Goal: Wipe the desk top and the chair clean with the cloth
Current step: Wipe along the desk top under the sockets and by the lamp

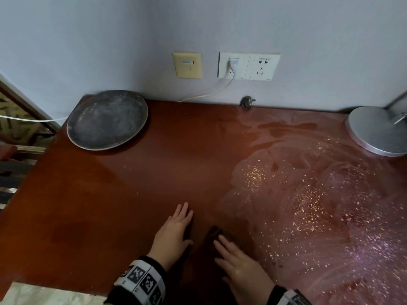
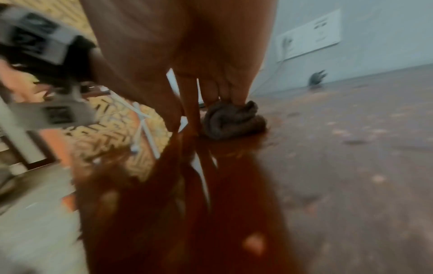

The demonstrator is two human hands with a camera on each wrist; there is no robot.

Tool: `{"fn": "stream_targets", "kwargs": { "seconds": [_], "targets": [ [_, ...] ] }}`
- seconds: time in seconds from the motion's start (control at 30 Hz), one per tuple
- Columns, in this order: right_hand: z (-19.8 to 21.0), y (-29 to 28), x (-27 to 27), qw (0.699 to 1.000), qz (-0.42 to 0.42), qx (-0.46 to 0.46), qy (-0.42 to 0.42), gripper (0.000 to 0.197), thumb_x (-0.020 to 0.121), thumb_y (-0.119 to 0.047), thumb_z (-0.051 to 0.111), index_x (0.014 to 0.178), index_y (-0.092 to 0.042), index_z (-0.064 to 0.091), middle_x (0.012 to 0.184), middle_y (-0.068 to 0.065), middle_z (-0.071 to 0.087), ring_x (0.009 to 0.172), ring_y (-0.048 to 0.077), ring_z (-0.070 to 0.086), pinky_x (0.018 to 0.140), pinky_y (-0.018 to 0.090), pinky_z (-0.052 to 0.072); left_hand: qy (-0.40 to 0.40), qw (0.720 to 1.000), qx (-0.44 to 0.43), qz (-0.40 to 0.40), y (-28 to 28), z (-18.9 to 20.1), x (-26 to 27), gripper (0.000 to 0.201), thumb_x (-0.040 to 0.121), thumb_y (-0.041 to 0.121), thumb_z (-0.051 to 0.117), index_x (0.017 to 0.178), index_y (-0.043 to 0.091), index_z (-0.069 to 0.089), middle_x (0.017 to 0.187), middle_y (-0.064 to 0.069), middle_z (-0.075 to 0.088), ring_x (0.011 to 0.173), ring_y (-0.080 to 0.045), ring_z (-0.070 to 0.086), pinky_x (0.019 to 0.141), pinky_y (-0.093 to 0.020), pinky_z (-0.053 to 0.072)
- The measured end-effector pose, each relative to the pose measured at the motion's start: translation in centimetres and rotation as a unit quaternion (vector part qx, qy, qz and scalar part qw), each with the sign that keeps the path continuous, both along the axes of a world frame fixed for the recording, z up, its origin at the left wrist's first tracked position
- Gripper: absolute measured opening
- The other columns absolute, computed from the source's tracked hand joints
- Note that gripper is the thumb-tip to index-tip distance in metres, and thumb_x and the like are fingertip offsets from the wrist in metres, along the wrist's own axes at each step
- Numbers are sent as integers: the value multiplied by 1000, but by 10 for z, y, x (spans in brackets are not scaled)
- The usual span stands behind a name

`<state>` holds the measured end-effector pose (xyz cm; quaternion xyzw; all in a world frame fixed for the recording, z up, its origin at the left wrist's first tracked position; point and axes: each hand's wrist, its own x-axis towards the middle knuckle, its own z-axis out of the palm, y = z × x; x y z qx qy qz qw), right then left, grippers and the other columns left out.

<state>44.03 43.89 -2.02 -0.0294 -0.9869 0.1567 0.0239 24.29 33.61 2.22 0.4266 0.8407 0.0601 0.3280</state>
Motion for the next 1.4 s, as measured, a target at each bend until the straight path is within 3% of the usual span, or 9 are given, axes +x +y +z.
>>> {"fn": "stream_targets", "kwargs": {
  "seconds": [0.1,0.27,0.4,0.57,0.83,0.97,1.1,1.23,1.4],
  "targets": [
    [-5,5,-8,996,-12,28,79,46,102,-13,8,131,-19,43,125,-5,61,131,14,40,104,25,36,7,1000,4,11,-1,-5,3,84,91,21,62,152,23,5,158,5,-14,145,-11,-12,118,-28,6],
    [-16,60,-36,984,-134,39,107,54,67,9,60,114,-17,64,121,0,64,143,4,6,97,28,44,1,1000,7,19,0,-4,4,86,89,18,63,152,24,5,157,6,-15,144,-11,-13,119,-29,8],
    [-15,60,-44,987,-156,-18,31,77,37,10,83,107,-19,70,121,1,64,121,19,52,81,36,54,-1,1000,2,29,2,-4,5,85,90,16,63,152,25,5,156,8,-17,144,-12,-13,118,-29,9],
    [2,31,-31,998,54,9,-32,54,68,-17,33,100,-36,72,118,-13,64,112,9,60,90,18,46,8,1000,-8,25,5,-5,4,84,90,16,61,152,24,5,157,7,-17,144,-12,-13,118,-27,10],
    [12,125,-90,990,-106,-15,-86,55,92,1,42,141,-23,40,153,-6,22,143,11,13,110,24,30,2,999,-21,35,13,-2,2,95,85,14,68,151,26,1,149,12,-24,144,-11,-14,117,-28,11],
    [6,102,-76,997,-4,-27,-68,52,60,-2,62,108,-22,70,124,2,62,119,23,56,88,35,53,4,999,-36,26,18,1,1,97,84,11,68,151,26,0,155,10,-20,144,-10,-15,115,-23,24],
    [11,86,-47,985,138,-28,-96,44,77,-23,38,104,-34,70,121,-13,63,116,8,57,90,17,47,14,998,-57,1,23,6,-3,93,86,9,65,151,27,2,155,10,-19,144,-9,-12,105,-18,38],
    [14,157,-85,997,14,-12,-72,53,64,-9,72,115,-19,66,127,2,60,118,22,57,87,27,50,23,998,-45,26,33,8,-14,80,89,5,61,150,30,16,158,13,-5,145,-7,-1,108,-20,35],
    [18,197,-108,982,-122,-63,-129,63,89,7,44,144,-21,32,155,0,16,145,15,3,116,30,20,37,997,-31,56,66,13,-38,71,90,14,62,149,28,25,158,11,10,145,-7,12,111,-24,29]
  ]
}}
